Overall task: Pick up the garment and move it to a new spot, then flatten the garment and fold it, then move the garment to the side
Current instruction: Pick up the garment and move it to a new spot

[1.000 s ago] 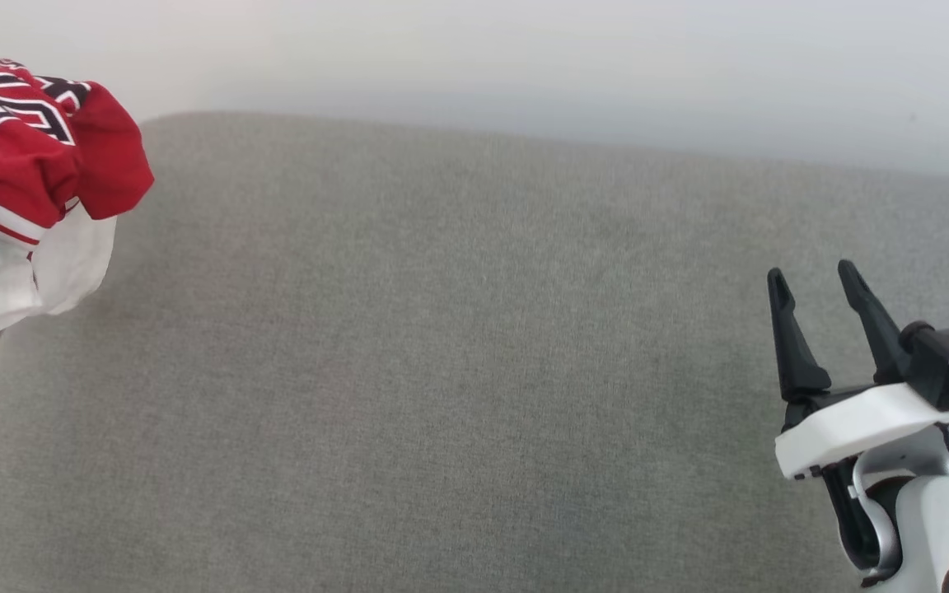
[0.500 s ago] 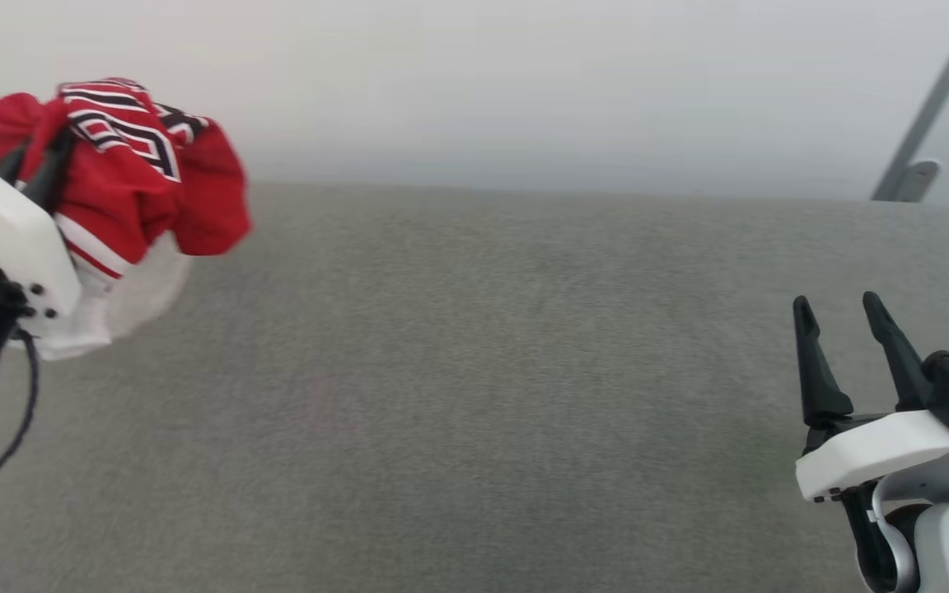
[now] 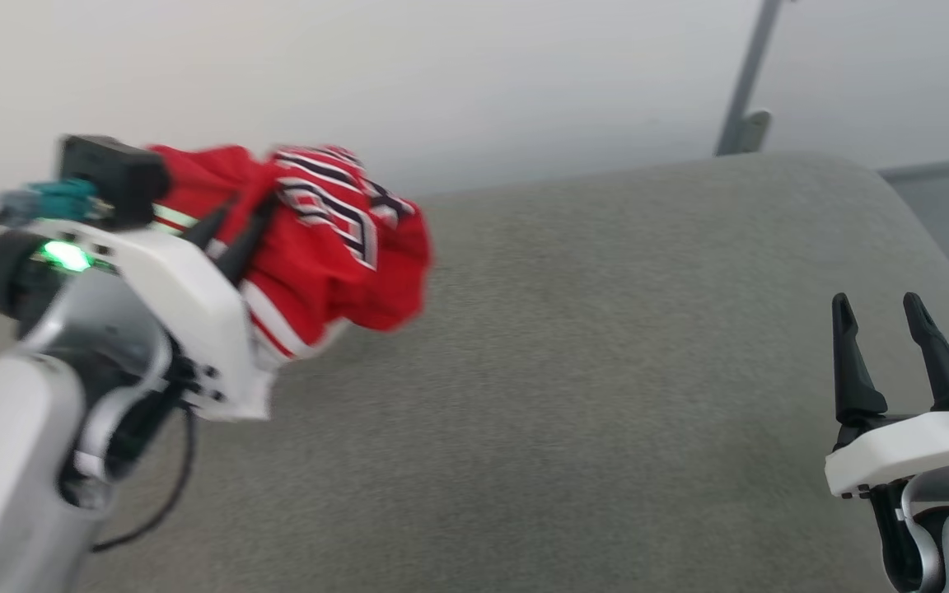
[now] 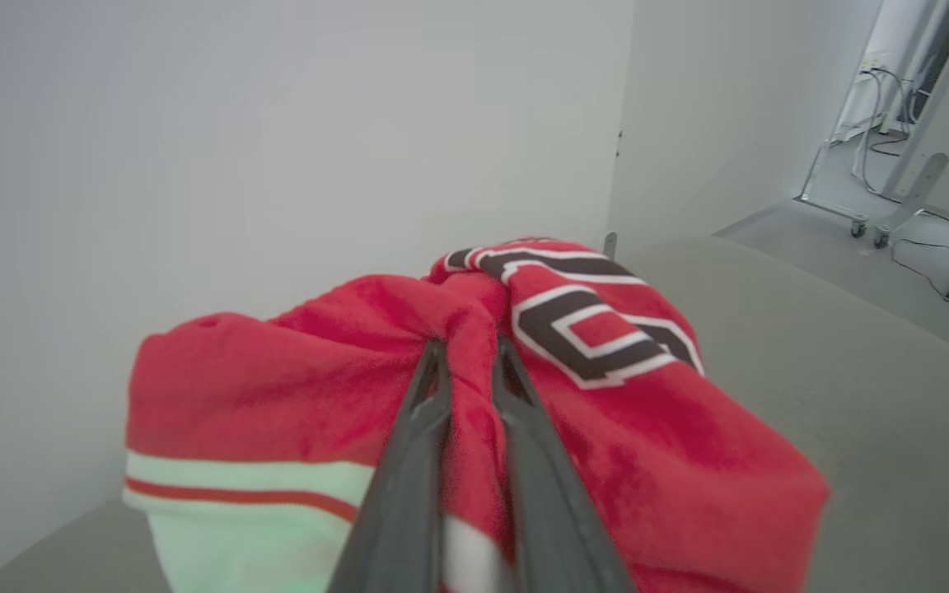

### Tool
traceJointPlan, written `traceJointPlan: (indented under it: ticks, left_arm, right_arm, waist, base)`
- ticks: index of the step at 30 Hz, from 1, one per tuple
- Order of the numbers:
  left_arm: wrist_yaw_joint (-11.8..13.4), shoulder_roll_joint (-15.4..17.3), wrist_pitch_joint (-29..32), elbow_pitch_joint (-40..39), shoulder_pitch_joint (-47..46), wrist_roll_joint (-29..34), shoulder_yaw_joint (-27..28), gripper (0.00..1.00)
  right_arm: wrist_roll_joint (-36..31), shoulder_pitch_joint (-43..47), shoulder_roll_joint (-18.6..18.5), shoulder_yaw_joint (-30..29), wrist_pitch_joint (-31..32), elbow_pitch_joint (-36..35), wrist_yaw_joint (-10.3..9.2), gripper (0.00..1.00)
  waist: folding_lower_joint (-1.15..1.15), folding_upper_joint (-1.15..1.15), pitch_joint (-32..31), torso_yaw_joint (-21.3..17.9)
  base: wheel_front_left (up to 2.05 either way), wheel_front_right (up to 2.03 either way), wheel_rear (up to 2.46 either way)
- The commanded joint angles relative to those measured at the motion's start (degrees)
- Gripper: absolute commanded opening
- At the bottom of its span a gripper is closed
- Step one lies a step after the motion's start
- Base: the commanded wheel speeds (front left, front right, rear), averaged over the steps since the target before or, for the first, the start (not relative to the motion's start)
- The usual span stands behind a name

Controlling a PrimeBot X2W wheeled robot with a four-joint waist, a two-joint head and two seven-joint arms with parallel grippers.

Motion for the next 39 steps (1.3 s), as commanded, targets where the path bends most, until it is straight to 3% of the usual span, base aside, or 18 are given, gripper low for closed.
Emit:
traceJointPlan:
  ticks: [1, 10, 18, 27, 28, 29, 34, 39]
  left_arm:
    - [0.2, -1.1, 0.8, -0.8, 0.4, 0.1, -1.3, 0.0]
    - [-2.8, -6.7, 3.4, 5.5, 1.6, -1.3, -8.7, 0.0]
    - [-6.9, -11.1, 4.4, 20.4, 1.7, -2.7, -13.9, 0.0]
    - [-11.3, -15.6, 2.3, 37.4, -0.4, -3.2, -17.1, 0.01]
    - [-11.7, -16.1, 1.5, 38.8, -0.8, -3.4, -17.2, 0.38]
    - [-12.3, -16.8, 0.5, 40.8, -1.6, -4.1, -17.1, 1.0]
    - [-13.6, -17.0, -2.5, 41.8, -3.4, -5.1, -17.1, 1.0]
    - [-13.9, -15.2, -7.1, 38.7, -3.5, -5.9, -16.5, 1.0]
  right_arm:
    - [0.1, 0.3, 0.2, -0.2, -0.4, 0.2, -0.02, 1.0]
    - [0.4, -0.1, 1.5, 0.4, -1.6, 1.9, -0.02, 1.0]
    - [1.5, -1.2, 2.4, 2.1, -3.3, 4.7, -0.02, 1.0]
    - [1.8, -2.8, 3.0, 3.5, -4.5, 6.9, -0.02, 1.0]
    - [1.7, -3.0, 3.0, 3.8, -4.5, 7.1, -0.02, 1.0]
    - [1.7, -3.1, 3.0, 4.1, -4.6, 7.4, -0.02, 1.0]
    - [1.7, -2.9, 2.7, 4.6, -4.6, 7.6, -0.02, 1.0]
    - [1.5, -1.9, 2.0, 4.9, -4.2, 7.4, -0.02, 1.0]
  waist:
    - [0.0, 0.0, 1.0, -3.3]
    - [0.0, 0.0, 3.1, -8.9]
    - [0.0, 0.0, 5.4, -11.7]
    - [0.0, 0.0, 6.4, -11.9]
    - [0.0, 0.0, 6.4, -11.7]
    - [0.0, 0.0, 6.0, -11.2]
    - [0.0, 0.0, 5.0, -9.2]
    - [0.0, 0.0, 3.5, -6.5]
  base:
    - [0.0, 0.0, 0.0]
    - [0.0, 0.0, 0.0]
    - [0.0, 0.0, 0.0]
    - [0.0, 0.0, 0.0]
    - [0.0, 0.0, 0.0]
    - [0.0, 0.0, 0.0]
    - [0.0, 0.0, 0.0]
    - [0.0, 0.0, 0.0]
